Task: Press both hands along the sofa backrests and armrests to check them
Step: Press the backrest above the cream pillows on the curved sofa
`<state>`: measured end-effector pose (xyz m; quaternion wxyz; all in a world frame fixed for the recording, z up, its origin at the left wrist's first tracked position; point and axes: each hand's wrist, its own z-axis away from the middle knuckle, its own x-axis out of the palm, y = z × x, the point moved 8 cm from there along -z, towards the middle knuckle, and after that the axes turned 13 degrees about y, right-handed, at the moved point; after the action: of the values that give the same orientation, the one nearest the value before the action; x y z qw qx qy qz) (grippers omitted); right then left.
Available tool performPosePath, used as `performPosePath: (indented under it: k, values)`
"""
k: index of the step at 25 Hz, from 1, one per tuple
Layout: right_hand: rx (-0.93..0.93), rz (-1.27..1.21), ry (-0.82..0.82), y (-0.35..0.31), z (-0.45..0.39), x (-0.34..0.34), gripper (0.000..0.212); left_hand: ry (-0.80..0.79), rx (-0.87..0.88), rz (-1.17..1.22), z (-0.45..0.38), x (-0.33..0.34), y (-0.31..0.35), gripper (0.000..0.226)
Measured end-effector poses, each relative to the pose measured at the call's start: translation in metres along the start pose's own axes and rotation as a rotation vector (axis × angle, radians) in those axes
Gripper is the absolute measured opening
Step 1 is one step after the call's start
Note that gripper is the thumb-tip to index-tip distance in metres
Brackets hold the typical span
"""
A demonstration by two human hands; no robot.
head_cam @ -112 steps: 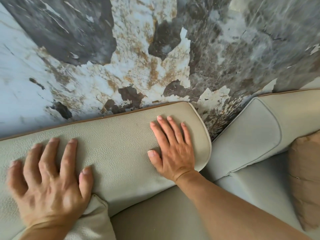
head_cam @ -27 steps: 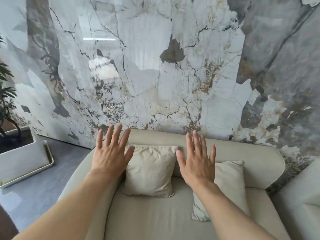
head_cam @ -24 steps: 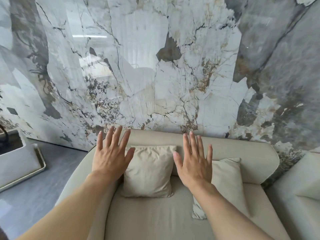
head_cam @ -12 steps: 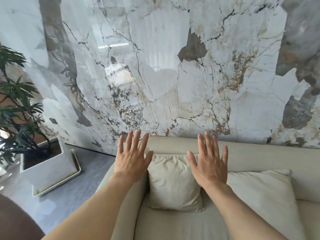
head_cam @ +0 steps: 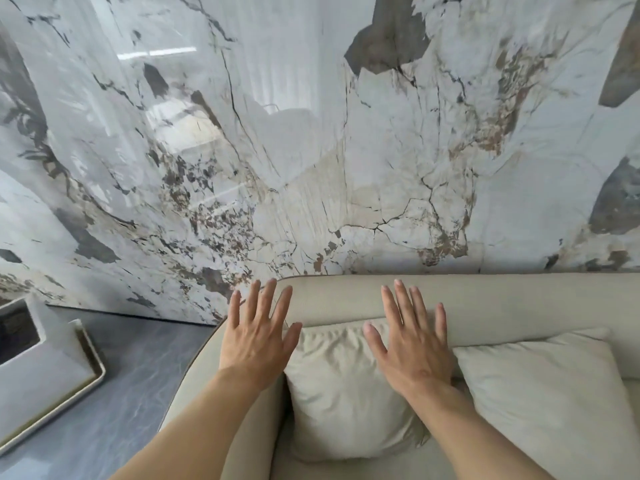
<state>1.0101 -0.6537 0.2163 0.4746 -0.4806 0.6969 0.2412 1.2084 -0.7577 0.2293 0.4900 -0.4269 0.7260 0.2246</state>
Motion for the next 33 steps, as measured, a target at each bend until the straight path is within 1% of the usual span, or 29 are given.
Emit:
performPosePath:
  k: [3, 5, 9, 13, 18, 23, 29, 33]
  values:
    - [0.022, 0.016, -0.046, -0.004, -0.012, 0.066, 0.071, -0.053, 0.038, 0.045, -0.019, 0.078, -0.008, 0.065]
    - [0.021, 0.040, -0.071, -0.003, -0.015, 0.103, 0.072, -0.086, 0.049, 0.046, -0.026, 0.121, -0.009, 0.068]
    - [0.029, 0.070, -0.110, 0.003, -0.023, 0.187, 0.074, -0.096, 0.056, 0.049, -0.040, 0.212, -0.007, 0.073]
    - [0.030, 0.084, -0.136, 0.008, -0.025, 0.240, 0.074, -0.085, 0.034, 0.057, -0.050, 0.265, -0.012, 0.071]
    - [0.039, 0.060, -0.101, 0.019, -0.046, 0.280, 0.073, -0.121, -0.055, 0.110, -0.054, 0.310, -0.023, 0.073]
    - [0.054, 0.090, -0.065, 0.025, -0.042, 0.318, 0.074, -0.058, -0.015, 0.049, -0.053, 0.326, -0.022, 0.070]
    - [0.075, 0.056, -0.006, 0.028, -0.052, 0.333, 0.075, -0.044, 0.001, 0.009, -0.067, 0.338, -0.023, 0.070]
    - [0.076, 0.077, 0.032, 0.030, -0.064, 0.344, 0.076, -0.025, 0.021, 0.001, -0.083, 0.346, -0.023, 0.070]
